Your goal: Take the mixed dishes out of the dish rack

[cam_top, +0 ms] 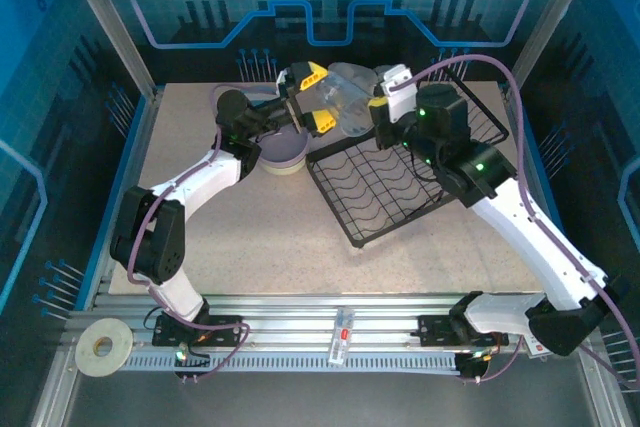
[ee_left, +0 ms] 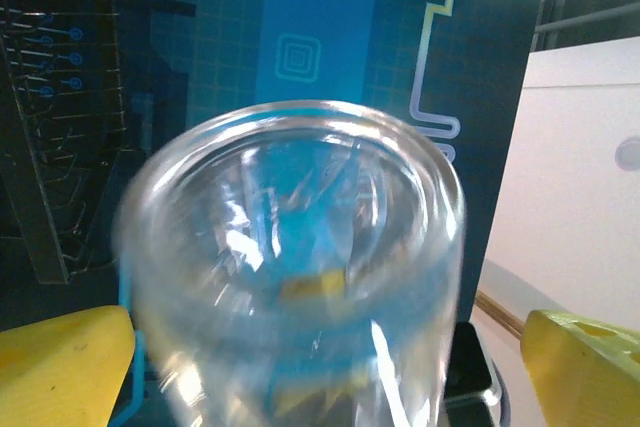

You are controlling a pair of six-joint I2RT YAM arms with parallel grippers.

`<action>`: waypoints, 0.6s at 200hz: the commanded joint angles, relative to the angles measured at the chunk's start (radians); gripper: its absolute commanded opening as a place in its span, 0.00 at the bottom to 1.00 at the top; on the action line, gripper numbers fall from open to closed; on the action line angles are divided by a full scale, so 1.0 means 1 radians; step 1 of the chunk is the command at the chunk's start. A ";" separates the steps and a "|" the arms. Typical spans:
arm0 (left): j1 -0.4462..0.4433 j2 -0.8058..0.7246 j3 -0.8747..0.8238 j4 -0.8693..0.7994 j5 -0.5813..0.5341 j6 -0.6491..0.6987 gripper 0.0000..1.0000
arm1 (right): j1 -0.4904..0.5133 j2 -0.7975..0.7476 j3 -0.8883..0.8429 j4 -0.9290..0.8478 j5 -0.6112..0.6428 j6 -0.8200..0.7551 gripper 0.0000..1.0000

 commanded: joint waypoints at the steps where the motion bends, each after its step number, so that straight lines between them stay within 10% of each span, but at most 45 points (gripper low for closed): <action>1: -0.001 -0.068 0.019 -0.052 0.038 0.151 0.99 | -0.027 -0.052 0.076 -0.036 0.201 0.062 0.00; 49: 0.000 -0.235 0.065 -0.624 0.083 0.696 0.99 | -0.139 -0.123 0.158 -0.188 0.530 0.160 0.00; 120: -0.022 -0.409 0.039 -1.057 -0.047 1.249 0.99 | -0.512 -0.076 0.353 -0.650 0.526 0.398 0.00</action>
